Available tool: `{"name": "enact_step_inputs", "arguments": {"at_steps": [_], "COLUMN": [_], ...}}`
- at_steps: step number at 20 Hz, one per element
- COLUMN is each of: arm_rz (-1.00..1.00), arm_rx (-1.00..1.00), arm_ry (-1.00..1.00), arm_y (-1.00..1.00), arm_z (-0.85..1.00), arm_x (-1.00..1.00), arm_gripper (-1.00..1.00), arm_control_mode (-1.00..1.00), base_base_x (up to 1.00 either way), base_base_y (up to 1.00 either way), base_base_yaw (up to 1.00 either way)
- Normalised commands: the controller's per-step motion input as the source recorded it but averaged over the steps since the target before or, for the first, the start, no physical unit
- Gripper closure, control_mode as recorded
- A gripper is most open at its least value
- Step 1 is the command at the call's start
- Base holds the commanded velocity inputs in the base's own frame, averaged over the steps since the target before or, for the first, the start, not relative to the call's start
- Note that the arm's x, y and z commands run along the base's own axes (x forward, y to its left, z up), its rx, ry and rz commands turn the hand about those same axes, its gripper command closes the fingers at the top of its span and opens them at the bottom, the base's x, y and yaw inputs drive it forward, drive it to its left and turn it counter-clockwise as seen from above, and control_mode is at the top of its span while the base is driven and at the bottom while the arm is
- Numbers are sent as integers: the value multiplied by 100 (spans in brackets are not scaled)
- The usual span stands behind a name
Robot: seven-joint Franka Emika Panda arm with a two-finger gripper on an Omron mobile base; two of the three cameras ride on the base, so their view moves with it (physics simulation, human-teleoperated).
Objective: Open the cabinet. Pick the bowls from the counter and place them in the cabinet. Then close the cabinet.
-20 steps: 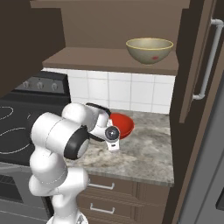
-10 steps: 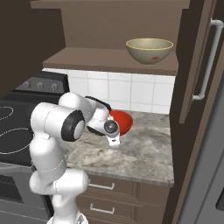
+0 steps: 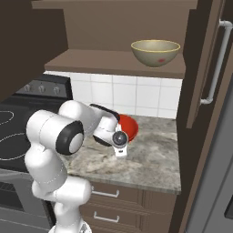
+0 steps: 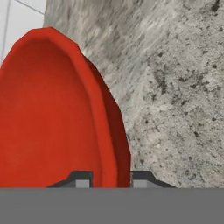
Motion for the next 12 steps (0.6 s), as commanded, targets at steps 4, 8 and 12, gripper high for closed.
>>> {"name": "enact_step_inputs", "arguments": {"at_steps": [4, 8, 12], "arm_rz": [0, -1, -4], "arm_rx": [15, 10, 10], "arm_ry": [-10, -11, -4], "arm_y": [-7, 0, -5], "arm_z": [36, 82, 71], "arm_x": [-74, -78, -74], "arm_gripper": [100, 100, 100], "arm_control_mode": [-100, -100, -100], "base_base_x": [0, 0, 0], "base_base_y": [0, 0, 0], "base_base_yaw": [0, 0, 0]}}
